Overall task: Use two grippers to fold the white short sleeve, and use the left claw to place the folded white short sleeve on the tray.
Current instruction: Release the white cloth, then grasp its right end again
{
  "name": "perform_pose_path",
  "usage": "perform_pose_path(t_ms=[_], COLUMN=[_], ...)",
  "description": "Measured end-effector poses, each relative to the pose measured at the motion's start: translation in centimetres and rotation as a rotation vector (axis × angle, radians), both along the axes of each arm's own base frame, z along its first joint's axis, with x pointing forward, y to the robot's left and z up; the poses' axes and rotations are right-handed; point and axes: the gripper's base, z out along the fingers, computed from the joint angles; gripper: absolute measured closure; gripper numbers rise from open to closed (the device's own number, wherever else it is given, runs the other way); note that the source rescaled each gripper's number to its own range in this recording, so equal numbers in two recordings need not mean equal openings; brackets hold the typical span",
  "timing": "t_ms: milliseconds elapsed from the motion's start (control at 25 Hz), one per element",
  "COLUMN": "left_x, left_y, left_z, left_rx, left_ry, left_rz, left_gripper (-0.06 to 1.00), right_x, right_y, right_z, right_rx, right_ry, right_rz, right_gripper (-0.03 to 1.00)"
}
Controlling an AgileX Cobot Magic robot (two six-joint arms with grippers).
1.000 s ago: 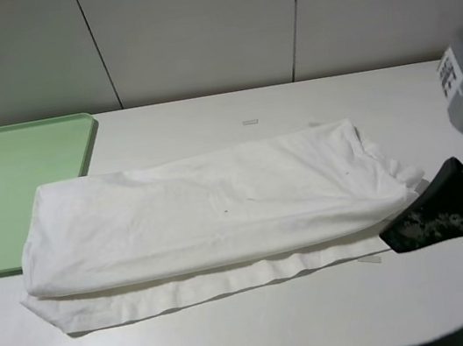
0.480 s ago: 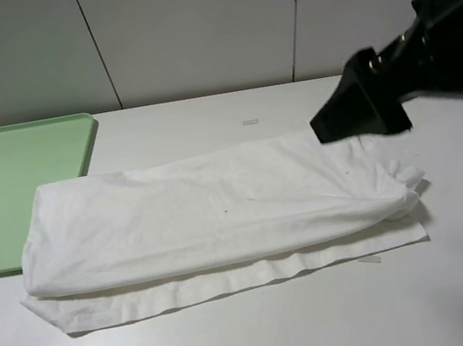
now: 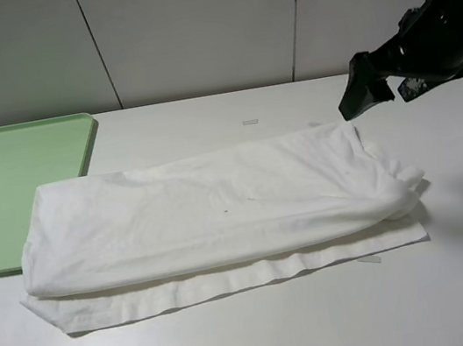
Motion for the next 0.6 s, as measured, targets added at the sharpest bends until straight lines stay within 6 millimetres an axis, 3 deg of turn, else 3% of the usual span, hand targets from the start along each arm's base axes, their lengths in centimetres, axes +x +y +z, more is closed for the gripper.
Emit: perform_pose_path(t_ms=[280, 440, 600], left_x=[0.0, 0.0, 0.0], left_y=[0.0, 0.0, 0.0], left_z=[0.0, 0.0, 0.0], left_rx=[0.0, 0.0, 0.0], left_ry=[0.0, 0.0, 0.0], left_rz=[0.0, 0.0, 0.0], left_gripper=[0.02, 0.02, 0.02], right_x=[2.1, 3.6, 4.0], right_y=[-1.1, -0.9, -1.0], right_z=[-3.9, -8.2, -8.8], right_rx=[-0.064, -0.103, -0.096], right_ry=[0.099, 0.194, 0.187], right_rz=[0.052, 0.126, 0.11], right_gripper=[-0.03, -0.03, -0.03])
